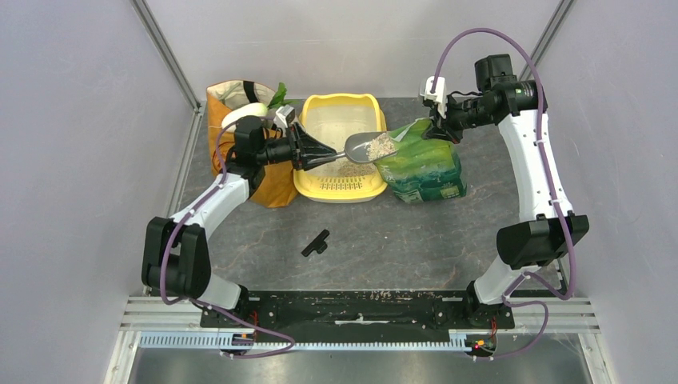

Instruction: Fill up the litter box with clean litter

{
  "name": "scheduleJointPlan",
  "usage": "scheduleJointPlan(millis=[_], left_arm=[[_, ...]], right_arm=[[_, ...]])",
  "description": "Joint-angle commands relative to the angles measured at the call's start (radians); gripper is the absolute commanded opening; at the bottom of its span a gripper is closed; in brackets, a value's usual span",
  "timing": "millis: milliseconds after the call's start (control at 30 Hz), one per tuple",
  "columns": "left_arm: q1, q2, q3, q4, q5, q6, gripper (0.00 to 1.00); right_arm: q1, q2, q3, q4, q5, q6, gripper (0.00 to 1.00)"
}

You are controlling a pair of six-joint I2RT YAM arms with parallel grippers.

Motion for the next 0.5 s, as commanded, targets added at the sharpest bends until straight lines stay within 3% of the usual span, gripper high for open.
scheduleJointPlan(millis=[0,467], left_arm=[[0.024,-0.073,-0.014,0.079,0.04,-0.033,0.02],[0.161,-0.135,-0.006,0.041,0.036,-0.031,0.02]], right_arm=[[0.011,-0.01,0.076,0.047,-0.023,0.001,0.0],[0.04,0.031,0.119,0.045,-0.006,0.03,0.0]])
